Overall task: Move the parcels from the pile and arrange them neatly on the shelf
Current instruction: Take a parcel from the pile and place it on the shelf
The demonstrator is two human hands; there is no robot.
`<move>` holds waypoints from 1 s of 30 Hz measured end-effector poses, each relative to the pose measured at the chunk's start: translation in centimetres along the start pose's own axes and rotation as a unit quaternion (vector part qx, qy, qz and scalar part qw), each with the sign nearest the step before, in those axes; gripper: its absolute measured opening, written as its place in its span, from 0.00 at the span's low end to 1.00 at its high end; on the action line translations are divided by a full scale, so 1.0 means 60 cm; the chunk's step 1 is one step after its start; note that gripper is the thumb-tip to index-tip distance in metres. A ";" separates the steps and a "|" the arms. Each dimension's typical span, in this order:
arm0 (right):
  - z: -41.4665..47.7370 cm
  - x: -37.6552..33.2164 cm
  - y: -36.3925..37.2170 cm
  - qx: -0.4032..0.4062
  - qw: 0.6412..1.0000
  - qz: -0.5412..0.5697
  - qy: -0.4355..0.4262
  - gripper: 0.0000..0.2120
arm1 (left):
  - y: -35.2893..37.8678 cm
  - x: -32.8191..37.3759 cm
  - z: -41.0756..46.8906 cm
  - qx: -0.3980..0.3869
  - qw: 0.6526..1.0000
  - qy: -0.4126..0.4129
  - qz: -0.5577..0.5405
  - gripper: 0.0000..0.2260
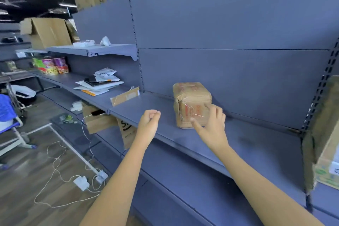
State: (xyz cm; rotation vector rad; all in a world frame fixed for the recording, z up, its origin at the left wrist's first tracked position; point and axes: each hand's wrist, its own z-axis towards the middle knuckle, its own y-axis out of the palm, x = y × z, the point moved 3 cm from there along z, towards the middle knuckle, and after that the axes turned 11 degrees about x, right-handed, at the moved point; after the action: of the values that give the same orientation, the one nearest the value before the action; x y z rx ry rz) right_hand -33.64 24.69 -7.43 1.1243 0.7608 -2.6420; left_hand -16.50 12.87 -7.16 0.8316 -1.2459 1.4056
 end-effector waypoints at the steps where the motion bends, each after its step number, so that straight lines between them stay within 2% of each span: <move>1: 0.001 -0.005 0.023 -0.006 1.000 0.000 0.016 0.36 | -0.014 -0.009 0.019 -0.009 1.000 0.000 0.003 0.07; 4: 0.007 -0.012 0.077 -0.014 0.998 -0.015 0.057 0.52 | -0.038 -0.031 0.072 -0.023 1.000 0.002 -0.002 0.05; 8: 0.016 -0.005 0.132 0.008 0.994 -0.068 0.082 0.60 | -0.035 -0.065 0.116 -0.056 0.998 -0.008 -0.012 0.08; 14: 0.049 0.016 0.196 0.024 0.989 -0.095 0.106 0.59 | 0.011 -0.095 0.184 -0.092 0.996 -0.011 -0.015 0.10; 20: 0.101 0.056 0.246 0.123 0.983 -0.097 0.099 0.62 | 0.056 -0.095 0.284 -0.117 0.993 -0.003 -0.004 0.11; 24: 0.125 0.087 0.262 0.183 0.975 -0.082 0.099 0.56 | 0.085 -0.087 0.353 -0.111 0.994 0.004 -0.019 0.09; 28: 0.146 0.123 0.238 0.143 0.983 -0.040 0.105 0.52 | 0.143 -0.078 0.388 -0.119 0.991 0.025 -0.052 0.06; 30: 0.158 0.133 0.220 0.109 0.989 0.014 0.099 0.50 | 0.184 -0.068 0.400 -0.125 0.990 0.015 -0.065 0.13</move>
State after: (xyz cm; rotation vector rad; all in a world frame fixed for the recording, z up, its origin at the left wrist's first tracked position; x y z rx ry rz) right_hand -40.59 8.82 -12.68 1.4603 0.4889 -2.6681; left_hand -29.40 -10.52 -8.45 0.7031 -1.2901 1.1260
